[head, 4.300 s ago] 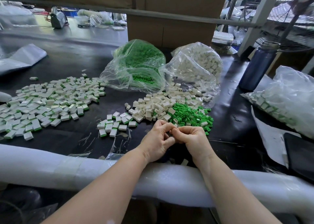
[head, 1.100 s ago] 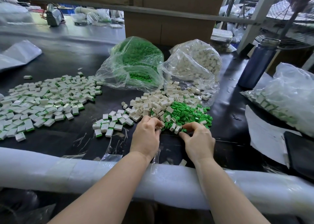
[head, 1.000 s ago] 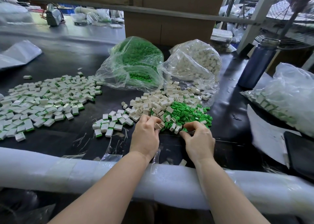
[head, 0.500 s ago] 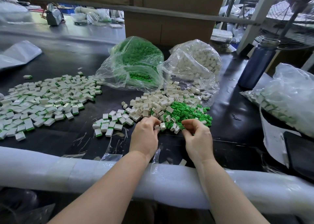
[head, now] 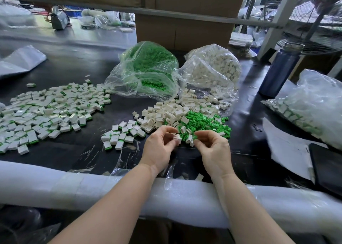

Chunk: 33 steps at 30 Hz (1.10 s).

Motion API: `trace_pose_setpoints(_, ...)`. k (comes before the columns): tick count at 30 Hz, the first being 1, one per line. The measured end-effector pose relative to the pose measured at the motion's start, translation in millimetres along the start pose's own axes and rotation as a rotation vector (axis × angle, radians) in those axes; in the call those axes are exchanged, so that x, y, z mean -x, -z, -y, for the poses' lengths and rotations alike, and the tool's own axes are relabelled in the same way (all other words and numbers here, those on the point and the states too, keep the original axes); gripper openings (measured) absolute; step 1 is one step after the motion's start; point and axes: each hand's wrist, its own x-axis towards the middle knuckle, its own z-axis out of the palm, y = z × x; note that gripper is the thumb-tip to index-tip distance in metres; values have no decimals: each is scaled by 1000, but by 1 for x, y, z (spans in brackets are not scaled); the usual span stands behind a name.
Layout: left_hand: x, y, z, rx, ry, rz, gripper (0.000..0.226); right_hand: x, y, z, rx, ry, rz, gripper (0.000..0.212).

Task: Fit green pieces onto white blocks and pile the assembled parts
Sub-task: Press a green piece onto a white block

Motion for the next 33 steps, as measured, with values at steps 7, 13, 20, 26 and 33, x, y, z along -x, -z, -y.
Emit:
trace_pose_setpoints(7, 1, 1, -2, 291, 72, 107, 13, 0, -1, 0, -73, -18, 115, 25)
trace_pose_setpoints(13, 2, 1, -3, 283, 79, 206, 11, 1, 0, 3, -151, 16, 152, 31)
trace_pose_setpoints(20, 4, 2, -4, 213, 58, 247, 13, 1, 0, 4, -171, -13, 130, 25)
trace_pose_setpoints(26, 4, 3, -4, 187, 60, 228, 13, 2, 0, 7, -134, -11, 146, 28)
trace_pose_setpoints(33, 4, 3, -4, 125, 46, 224, 12, 3, 0, 4, -94, -72, 159, 21)
